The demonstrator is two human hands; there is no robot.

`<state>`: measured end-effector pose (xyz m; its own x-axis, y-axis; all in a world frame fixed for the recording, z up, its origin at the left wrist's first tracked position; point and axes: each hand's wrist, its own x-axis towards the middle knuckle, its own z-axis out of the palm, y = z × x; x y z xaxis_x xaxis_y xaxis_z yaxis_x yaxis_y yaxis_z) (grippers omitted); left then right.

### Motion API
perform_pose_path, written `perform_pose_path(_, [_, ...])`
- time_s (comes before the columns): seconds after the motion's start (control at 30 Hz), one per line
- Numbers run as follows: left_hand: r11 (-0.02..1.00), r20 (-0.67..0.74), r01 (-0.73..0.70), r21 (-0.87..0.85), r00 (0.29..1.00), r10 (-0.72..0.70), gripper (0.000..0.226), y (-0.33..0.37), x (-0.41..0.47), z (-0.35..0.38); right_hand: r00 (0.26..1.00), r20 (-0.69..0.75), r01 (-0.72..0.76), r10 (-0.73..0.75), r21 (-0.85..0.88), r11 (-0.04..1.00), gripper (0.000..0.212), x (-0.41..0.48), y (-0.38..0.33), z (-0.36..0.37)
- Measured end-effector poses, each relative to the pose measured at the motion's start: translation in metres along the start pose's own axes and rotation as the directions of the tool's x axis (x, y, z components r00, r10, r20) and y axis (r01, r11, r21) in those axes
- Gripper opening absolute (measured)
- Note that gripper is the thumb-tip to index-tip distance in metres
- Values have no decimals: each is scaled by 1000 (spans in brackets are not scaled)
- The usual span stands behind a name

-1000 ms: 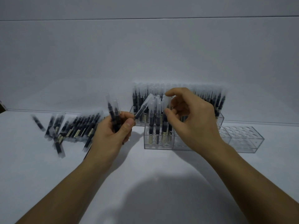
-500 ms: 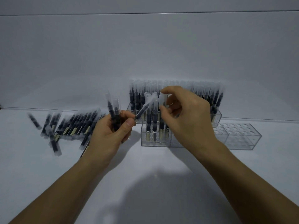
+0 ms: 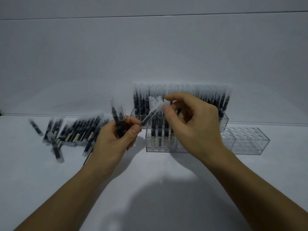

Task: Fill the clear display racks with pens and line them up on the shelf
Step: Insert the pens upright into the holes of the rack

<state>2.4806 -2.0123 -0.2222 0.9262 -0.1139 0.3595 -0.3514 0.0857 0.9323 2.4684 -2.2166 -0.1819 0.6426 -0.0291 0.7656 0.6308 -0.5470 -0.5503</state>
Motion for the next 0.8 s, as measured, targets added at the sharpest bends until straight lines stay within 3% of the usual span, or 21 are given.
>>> perform_pose_path(0.1, [1000,34,-4,8,999,4,16,0,-1,0,992,99,-96,84,122,988,25,-2,-3,2])
perform_pose_path(0.2, [999,64,-27,19,998,25,9,2,-2,1,977,158,-177,140,251,952,28,-2,-3,5])
perform_pose_path(0.3, [999,80,-14,29,997,11,17,0,-2,0,974,131,-220,184,361,906,29,-1,-4,5])
perform_pose_path(0.4, [984,121,99,-146,989,-82,28,-2,-1,-2,970,63,-239,236,433,869,30,3,-3,0])
perform_pose_path(0.5, [963,147,163,-217,980,-133,47,0,0,2,965,-20,-225,262,450,864,26,8,0,-7])
perform_pose_path(0.67, [980,39,129,-149,991,-125,28,-1,1,1,966,-105,-176,235,397,901,24,15,3,-17])
perform_pose_path(0.8, [982,46,114,-148,993,-108,21,2,0,1,971,-145,-137,192,325,936,25,17,5,-21])
